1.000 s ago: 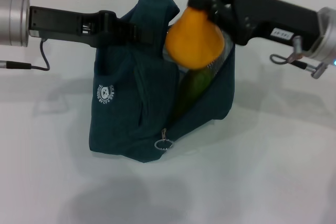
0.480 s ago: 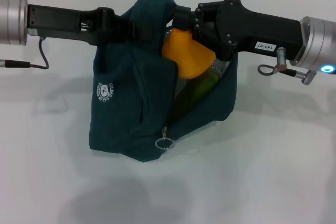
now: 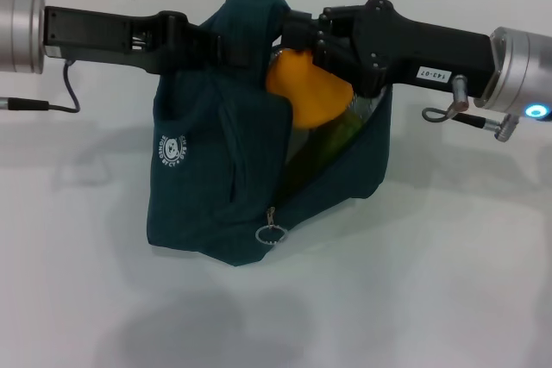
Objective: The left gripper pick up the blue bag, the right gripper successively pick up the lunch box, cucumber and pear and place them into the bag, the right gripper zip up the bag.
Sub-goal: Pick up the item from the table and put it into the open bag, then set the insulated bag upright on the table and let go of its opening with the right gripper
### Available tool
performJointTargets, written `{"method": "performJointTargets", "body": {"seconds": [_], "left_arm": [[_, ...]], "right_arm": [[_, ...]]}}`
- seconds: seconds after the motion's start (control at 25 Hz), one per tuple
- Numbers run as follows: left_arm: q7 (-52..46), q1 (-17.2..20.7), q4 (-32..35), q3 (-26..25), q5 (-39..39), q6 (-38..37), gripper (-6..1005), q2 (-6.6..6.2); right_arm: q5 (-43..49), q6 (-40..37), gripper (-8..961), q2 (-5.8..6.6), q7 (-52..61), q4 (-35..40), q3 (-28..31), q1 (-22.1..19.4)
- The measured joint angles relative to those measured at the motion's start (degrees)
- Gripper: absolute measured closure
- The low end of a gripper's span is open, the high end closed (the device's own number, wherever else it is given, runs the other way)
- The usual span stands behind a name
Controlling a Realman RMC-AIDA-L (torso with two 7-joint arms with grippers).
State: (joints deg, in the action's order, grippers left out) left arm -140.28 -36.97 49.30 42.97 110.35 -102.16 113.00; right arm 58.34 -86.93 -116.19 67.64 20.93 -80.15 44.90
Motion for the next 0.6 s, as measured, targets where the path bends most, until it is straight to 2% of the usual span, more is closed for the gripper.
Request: {"method": "performJointTargets", "body": {"seconds": [0.2,0.44,0.6], "left_arm": [[-0.07,0.04,0.0,0.01,0.0,-0.05,957,-0.06],[-0.14,0.06,0.0,0.01,0.01,-0.06,957,-0.19],[-0.25,0.07,0.0,0.0,0.01,-0.06,957,-0.31]], "right_arm": [[-1.94,0.03,810,0.0,0.29,0.83,0.17,-1.6],[-5.38,-0.41,629,0.17,0.31,2.26,0.3,-4.44],[-10.7,-1.52,541,0.36,1.55,3.41,0.38,-8.53]]}}
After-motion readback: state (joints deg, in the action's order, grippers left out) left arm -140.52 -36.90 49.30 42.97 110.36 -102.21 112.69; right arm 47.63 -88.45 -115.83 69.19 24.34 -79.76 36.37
